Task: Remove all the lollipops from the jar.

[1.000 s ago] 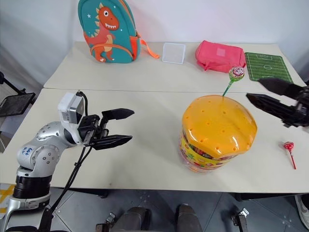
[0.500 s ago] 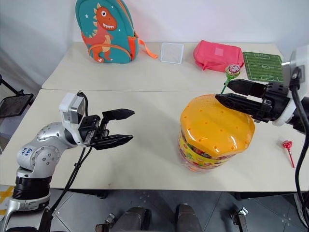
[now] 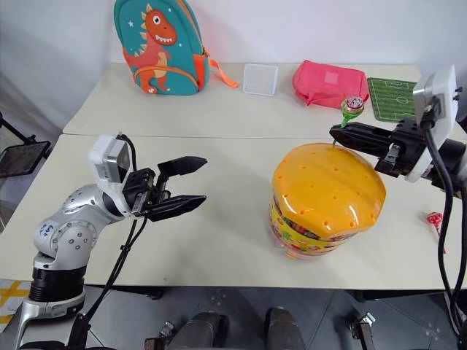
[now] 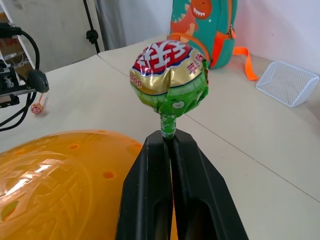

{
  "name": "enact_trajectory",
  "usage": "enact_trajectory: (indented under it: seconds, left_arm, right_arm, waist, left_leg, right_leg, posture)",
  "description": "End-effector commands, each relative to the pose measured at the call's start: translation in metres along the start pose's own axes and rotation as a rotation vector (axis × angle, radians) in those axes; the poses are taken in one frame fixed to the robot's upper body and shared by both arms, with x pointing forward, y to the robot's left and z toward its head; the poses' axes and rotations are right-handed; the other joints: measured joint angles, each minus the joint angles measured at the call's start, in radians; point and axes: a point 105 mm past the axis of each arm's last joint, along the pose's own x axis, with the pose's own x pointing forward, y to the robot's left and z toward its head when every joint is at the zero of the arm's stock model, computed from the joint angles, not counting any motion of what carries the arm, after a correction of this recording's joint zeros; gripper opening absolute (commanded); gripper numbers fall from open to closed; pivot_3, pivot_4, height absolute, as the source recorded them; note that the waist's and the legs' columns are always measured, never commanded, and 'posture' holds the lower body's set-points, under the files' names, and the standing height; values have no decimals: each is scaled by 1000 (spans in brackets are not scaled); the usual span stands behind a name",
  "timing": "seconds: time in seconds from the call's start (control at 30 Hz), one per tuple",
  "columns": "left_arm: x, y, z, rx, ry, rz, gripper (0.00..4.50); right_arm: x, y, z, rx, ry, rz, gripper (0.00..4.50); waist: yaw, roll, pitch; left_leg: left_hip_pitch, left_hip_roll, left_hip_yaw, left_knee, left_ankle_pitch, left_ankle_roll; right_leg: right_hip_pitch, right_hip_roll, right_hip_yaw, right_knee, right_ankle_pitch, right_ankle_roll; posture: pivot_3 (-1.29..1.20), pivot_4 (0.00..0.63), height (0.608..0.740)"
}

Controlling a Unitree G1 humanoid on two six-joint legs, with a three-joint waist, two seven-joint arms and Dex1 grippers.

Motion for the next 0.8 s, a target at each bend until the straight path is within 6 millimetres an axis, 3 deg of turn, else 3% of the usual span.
enact_trajectory:
  seconds: [0.03,0.23,0.4,0.6,0.7,0.8]
  left_arm:
    - [5,-7,14,37,-46,-32,4500]
    - [10,-5,25,35,-124,-29,4500]
    - [20,-6,34,28,-179,-47,4500]
    - [20,-20,20,156,11,-168,4500]
    - [9,-30,-5,249,225,-302,4500]
    - [1,-34,-20,283,318,-378,4500]
  right_arm:
    - [-7,-7,20,-44,-84,-50,19]
    - [-24,-19,59,-59,-296,-111,19]
    - [-61,-37,76,-49,-342,-233,19]
    - [-122,-72,41,-5,-40,-534,19]
    - [-155,-85,-4,-23,318,-697,19]
    - [-183,-87,-44,-6,582,-772,19]
  waist:
    - [0,0,0]
    - [2,0,0]
    - [4,-1,0]
    - [3,-1,0]
    - [1,0,0]
    - [0,0,0]
  left_leg:
    - [0,0,0,0,0,0]
    - [0,0,0,1,0,0]
    - [-1,-1,0,1,0,0]
    - [-2,0,1,0,0,0]
    - [0,0,3,-1,0,0]
    - [0,0,6,-3,0,0]
  right_leg:
    - [0,0,0,0,0,0]
    - [0,0,0,1,0,0]
    - [0,0,-1,1,0,0]
    - [0,0,0,2,0,0]
    - [0,0,1,-1,0,0]
    - [0,1,2,-5,0,0]
  posture:
    - [0,150,740]
    - [0,150,740]
    - [0,150,740]
    - [0,150,740]
    - [0,150,740]
    - [0,150,740]
